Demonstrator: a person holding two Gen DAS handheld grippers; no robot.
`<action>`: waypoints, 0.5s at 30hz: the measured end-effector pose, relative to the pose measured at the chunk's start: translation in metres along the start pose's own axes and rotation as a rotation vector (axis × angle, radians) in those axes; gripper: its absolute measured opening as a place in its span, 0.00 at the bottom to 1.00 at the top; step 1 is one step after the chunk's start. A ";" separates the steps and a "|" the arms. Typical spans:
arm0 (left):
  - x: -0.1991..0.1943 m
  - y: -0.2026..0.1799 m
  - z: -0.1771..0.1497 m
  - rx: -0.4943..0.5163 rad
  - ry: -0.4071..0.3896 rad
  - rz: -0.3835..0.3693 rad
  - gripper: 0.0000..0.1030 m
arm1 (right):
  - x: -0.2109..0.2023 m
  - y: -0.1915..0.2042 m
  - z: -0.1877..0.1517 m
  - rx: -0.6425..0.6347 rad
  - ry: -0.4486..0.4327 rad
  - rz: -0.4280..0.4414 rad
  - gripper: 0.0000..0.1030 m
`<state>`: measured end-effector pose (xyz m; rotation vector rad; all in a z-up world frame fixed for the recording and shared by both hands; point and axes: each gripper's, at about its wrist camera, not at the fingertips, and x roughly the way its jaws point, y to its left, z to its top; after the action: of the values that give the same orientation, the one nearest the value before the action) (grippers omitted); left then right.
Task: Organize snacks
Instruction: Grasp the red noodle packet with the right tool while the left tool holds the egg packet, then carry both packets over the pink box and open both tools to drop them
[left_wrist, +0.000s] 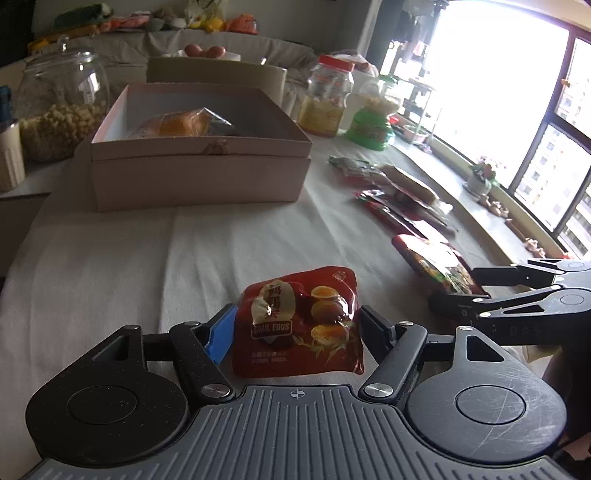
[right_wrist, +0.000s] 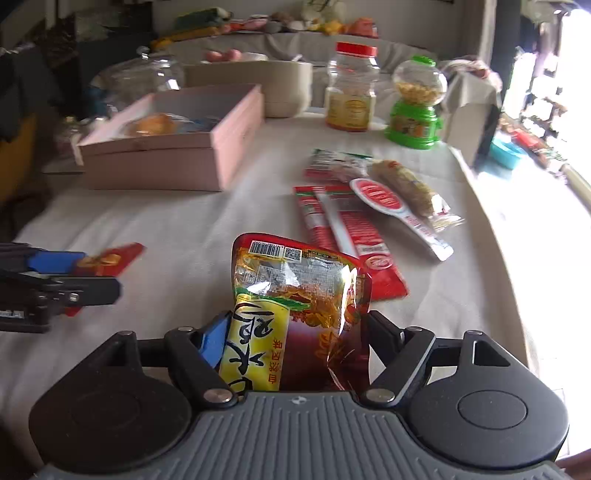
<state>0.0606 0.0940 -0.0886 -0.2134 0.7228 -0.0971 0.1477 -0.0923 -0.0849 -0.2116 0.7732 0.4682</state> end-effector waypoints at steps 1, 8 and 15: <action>-0.005 -0.002 -0.002 0.007 -0.004 -0.003 0.74 | -0.007 0.000 0.001 0.001 -0.007 0.022 0.75; -0.069 0.001 0.029 0.021 -0.151 -0.037 0.74 | -0.071 0.018 0.060 -0.075 -0.201 0.126 0.75; -0.093 0.021 0.128 0.051 -0.385 0.096 0.74 | -0.100 0.041 0.181 -0.107 -0.389 0.138 0.76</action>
<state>0.0762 0.1495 0.0600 -0.1427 0.3459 0.0182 0.1788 -0.0252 0.1128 -0.1600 0.3833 0.6592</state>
